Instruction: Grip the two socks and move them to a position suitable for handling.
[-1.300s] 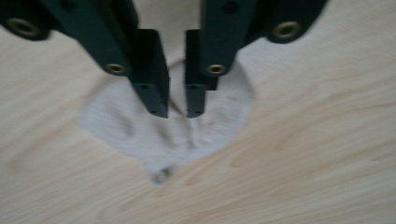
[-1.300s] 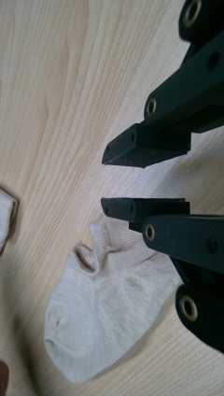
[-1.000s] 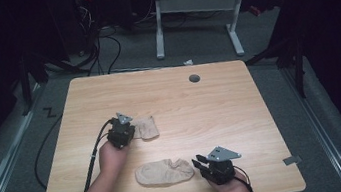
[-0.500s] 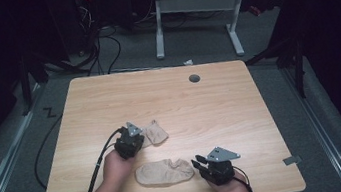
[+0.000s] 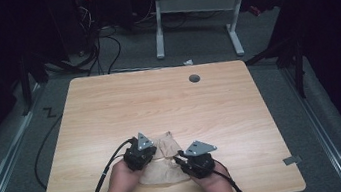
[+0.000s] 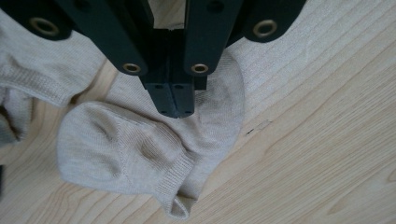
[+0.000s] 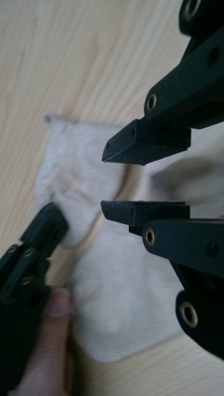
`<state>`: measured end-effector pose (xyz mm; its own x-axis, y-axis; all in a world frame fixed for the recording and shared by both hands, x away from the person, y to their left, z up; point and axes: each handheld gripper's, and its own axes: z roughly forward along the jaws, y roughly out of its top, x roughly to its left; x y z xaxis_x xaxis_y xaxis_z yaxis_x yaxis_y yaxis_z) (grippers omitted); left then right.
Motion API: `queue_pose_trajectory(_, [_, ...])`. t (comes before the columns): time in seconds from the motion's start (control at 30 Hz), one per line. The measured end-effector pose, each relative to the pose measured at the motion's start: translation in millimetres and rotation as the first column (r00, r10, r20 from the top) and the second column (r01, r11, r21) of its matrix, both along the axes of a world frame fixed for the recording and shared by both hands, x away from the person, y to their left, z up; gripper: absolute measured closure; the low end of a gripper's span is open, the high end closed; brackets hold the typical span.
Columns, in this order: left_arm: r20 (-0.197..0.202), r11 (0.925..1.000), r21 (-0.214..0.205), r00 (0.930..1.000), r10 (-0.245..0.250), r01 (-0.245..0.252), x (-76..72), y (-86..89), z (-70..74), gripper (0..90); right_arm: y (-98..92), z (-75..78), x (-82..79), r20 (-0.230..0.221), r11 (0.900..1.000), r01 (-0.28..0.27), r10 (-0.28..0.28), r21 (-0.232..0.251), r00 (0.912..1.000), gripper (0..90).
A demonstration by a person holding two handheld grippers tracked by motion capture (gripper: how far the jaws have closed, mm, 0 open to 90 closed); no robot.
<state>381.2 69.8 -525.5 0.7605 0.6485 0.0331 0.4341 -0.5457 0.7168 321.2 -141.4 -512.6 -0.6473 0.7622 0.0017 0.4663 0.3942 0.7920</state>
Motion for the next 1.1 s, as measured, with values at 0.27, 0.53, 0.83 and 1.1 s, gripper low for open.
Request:
queue_pose_trajectory(0.27, [0.013,0.9964,-0.065,0.9985,0.054,-0.053,1.7,18.6,-1.3,83.0,31.2,-5.3,21.3,-0.015,0.9972,-0.022,0.021,-0.072,0.9997,68.7])
queue_pose_trajectory(0.53, [0.0,0.9942,-0.094,0.9986,0.052,-0.052,4.0,21.1,-8.1,83.7,44.4,-6.0,28.9,-0.021,0.9933,-0.049,0.047,-0.105,0.9987,68.3])
queue_pose_trajectory(0.83, [-0.002,0.9922,-0.105,0.9977,0.068,-0.068,4.5,22.3,-9.1,85.7,47.0,-11.9,33.5,-0.025,0.9866,-0.022,0.018,-0.162,0.9995,84.7])
queue_pose_trajectory(1.1, [-0.007,0.9916,-0.109,0.9976,0.07,-0.07,4.7,23.0,-9.2,85.9,42.6,-2.9,28.3,0.011,0.9924,-0.011,0.013,-0.122,0.9999,86.0])
